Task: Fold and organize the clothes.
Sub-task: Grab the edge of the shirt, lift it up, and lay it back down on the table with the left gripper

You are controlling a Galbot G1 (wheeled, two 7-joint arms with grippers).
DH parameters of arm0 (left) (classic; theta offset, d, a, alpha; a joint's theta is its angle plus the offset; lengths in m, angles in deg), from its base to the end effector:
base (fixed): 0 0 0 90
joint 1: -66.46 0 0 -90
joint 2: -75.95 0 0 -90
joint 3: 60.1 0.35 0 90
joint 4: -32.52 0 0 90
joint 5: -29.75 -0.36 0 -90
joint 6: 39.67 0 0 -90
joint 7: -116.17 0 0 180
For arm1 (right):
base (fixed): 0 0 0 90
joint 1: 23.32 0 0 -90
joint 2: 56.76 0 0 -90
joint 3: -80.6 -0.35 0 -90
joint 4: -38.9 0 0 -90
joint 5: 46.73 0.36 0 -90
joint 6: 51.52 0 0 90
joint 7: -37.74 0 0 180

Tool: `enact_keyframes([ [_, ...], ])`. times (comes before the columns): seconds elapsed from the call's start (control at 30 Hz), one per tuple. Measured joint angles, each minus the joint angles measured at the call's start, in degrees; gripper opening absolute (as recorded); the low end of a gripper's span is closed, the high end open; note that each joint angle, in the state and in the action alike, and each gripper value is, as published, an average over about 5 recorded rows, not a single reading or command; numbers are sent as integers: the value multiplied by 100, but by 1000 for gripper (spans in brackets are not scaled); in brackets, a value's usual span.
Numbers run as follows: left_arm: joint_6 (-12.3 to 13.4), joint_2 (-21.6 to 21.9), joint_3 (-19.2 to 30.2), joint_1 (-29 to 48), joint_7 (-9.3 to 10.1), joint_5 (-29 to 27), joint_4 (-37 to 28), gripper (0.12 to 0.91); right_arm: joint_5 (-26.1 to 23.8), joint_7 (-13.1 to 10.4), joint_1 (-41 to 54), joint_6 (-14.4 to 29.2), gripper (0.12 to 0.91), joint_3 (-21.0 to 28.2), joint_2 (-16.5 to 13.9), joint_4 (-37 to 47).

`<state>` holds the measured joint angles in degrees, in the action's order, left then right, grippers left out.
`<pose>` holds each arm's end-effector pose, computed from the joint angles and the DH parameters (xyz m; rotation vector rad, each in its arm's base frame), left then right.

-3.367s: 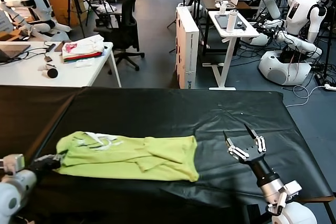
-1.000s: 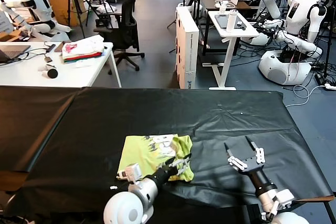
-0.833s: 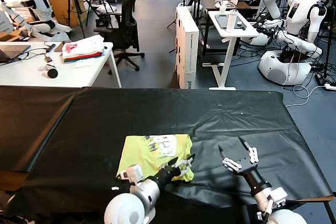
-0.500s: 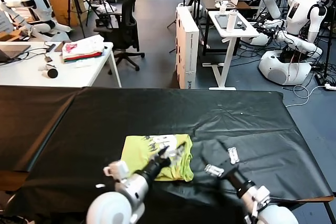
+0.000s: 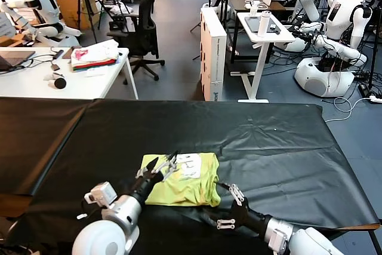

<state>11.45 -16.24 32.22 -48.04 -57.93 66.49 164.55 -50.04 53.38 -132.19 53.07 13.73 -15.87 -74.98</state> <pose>0.1981 -0.0150 -0.2095 -0.3249 -2.6164 0.8163 0.2116 -0.0698 -0.3169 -1.4626 2.5319 -0.9299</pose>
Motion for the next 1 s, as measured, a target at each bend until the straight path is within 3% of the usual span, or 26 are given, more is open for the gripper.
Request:
enact_keyframes([
  [0.3,49,0,-26,-71,-4,-125,-27,907,-64,-22,71,45,280,123,14,107],
  [0.37,58,0,-26,-82,-5,-148,-35,907,-36,-32,40,62,185,92,7,131],
  [0.47,70,0,-30,-88,-6,-171,-57,907,44,-39,-30,99,138,-1,-14,167],
  [0.7,95,4,-34,-46,-19,-199,-156,907,193,-88,-162,211,164,-172,-7,280],
  [0.8,110,43,-42,-22,-62,-235,-217,907,367,-53,-230,426,290,-264,21,328],
  [1.0,264,217,-74,-4,-233,-468,-346,907,859,80,-548,1014,664,-587,131,341],
])
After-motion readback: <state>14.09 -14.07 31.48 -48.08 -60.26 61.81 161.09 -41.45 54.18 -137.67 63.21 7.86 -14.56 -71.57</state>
